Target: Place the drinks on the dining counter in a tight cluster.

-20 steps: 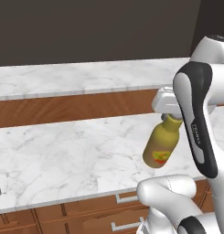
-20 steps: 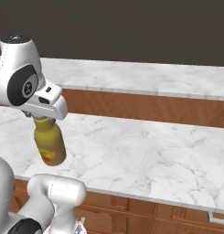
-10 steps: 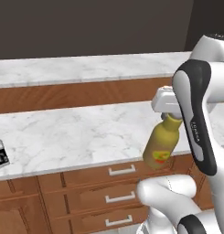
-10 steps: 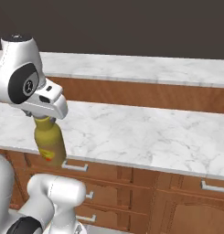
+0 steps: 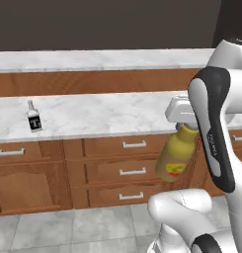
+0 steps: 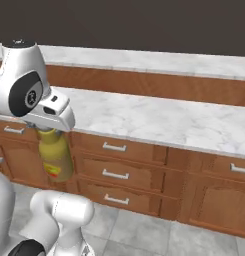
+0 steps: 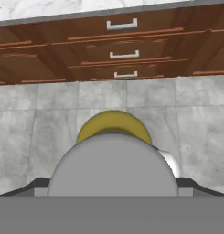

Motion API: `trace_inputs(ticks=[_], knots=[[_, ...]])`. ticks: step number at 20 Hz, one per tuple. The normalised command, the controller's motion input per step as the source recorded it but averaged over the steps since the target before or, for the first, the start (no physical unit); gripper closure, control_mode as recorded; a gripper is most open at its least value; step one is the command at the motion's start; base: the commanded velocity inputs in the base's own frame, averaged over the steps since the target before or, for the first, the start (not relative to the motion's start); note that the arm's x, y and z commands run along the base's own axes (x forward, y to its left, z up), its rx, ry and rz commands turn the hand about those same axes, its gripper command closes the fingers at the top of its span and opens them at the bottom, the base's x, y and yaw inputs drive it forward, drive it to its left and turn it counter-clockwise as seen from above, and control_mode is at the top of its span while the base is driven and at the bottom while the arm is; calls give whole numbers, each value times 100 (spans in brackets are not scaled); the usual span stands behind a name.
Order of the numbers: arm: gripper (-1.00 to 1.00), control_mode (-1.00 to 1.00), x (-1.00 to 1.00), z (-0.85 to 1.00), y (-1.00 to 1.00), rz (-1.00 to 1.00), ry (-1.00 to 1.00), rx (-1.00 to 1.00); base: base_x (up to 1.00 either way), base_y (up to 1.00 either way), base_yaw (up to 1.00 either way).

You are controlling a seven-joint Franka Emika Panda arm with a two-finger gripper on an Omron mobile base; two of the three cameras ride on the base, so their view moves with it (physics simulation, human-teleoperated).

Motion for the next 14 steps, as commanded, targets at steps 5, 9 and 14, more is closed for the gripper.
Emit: trace_inputs(ticks=[5,9,14], knots=[[100,100,0,0,0,0,0,0,-37,39,76],[100,100,0,0,0,0,0,0,-4,34,69],[100,100,0,0,0,0,0,0,0,66,59]])
